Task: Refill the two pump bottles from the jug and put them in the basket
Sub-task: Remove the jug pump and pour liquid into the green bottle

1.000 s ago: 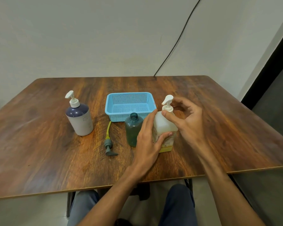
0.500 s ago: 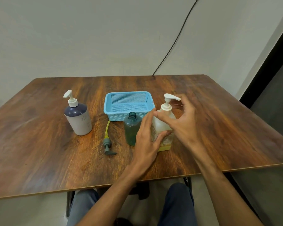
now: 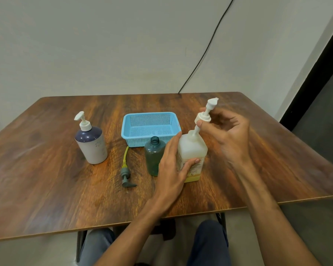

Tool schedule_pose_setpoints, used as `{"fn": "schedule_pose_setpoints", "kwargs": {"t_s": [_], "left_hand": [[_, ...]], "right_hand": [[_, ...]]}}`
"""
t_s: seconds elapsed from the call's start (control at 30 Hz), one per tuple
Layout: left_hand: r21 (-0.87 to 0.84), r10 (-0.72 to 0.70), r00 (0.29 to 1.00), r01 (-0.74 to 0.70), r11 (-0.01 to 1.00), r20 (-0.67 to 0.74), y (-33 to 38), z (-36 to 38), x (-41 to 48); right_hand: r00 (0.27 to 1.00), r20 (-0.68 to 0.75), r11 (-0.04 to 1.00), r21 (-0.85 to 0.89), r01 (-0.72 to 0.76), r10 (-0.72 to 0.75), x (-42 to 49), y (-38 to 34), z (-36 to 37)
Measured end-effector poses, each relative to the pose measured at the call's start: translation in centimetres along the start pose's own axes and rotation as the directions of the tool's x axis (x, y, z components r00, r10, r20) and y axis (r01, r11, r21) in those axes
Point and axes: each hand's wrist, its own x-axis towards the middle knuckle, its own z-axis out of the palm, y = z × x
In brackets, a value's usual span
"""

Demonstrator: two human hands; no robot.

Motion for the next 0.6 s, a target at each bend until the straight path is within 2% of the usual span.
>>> {"fn": "schedule_pose_setpoints", "kwargs": {"t_s": [0.23,0.37,0.6], "left_hand": [[0.001,-0.019,1.0,0.019,1.0,0.011,0.0,-0.1,0.0],[-0.01,-0.023,1.0,0.023,1.0,0.007,0.2,-0.1,0.0],[-0.005,-0.021,1.0,0.021,1.0,0.005,0.3,-0.3,0.1]], "right_hand": [[0.997,-0.007,0.995,-0.07,0.076,-0.077,1.3,-2.7,-0.4],[0.993,-0.049,0.994,-0.025,0.103,-0.104,2.0,-4.4,-0.7],[0.963,-0.242,0.987,0.076,0.138,-0.117,4.2,-5.9,-2.4]]}}
